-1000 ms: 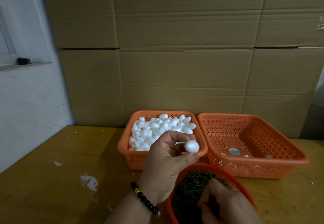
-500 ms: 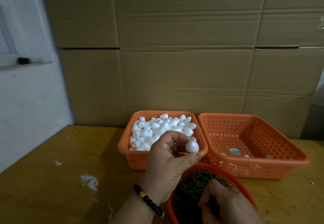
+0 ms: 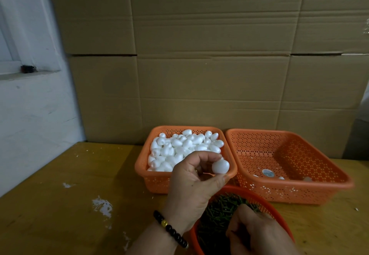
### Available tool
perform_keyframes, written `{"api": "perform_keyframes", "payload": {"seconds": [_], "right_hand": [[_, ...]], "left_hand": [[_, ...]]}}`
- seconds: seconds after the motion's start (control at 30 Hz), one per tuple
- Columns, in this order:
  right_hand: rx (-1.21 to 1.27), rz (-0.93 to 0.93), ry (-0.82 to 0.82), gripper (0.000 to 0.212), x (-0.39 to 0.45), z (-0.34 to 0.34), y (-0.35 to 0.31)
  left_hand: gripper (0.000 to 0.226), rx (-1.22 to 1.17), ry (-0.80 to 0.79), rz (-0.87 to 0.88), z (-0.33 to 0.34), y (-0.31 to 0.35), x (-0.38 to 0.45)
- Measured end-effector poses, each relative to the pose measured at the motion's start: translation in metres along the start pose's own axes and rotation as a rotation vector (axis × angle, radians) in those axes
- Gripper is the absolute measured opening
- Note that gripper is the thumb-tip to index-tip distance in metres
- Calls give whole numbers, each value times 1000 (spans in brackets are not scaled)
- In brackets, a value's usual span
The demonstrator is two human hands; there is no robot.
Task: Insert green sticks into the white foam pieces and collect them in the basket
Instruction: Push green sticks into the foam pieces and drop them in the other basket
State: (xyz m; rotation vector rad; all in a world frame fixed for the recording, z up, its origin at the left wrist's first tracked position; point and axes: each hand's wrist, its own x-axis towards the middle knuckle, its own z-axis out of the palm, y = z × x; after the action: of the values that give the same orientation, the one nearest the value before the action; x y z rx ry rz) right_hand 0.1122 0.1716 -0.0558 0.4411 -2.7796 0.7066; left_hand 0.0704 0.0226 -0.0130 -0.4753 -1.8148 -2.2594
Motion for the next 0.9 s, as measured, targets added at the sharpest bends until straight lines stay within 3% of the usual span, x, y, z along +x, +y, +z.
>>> {"api": "perform_keyframes", "payload": {"seconds": [0.9], "right_hand": [[-30, 11, -46, 16, -1, 0, -2]], "left_hand": [[36, 98, -29, 61, 0, -4, 0]]}}
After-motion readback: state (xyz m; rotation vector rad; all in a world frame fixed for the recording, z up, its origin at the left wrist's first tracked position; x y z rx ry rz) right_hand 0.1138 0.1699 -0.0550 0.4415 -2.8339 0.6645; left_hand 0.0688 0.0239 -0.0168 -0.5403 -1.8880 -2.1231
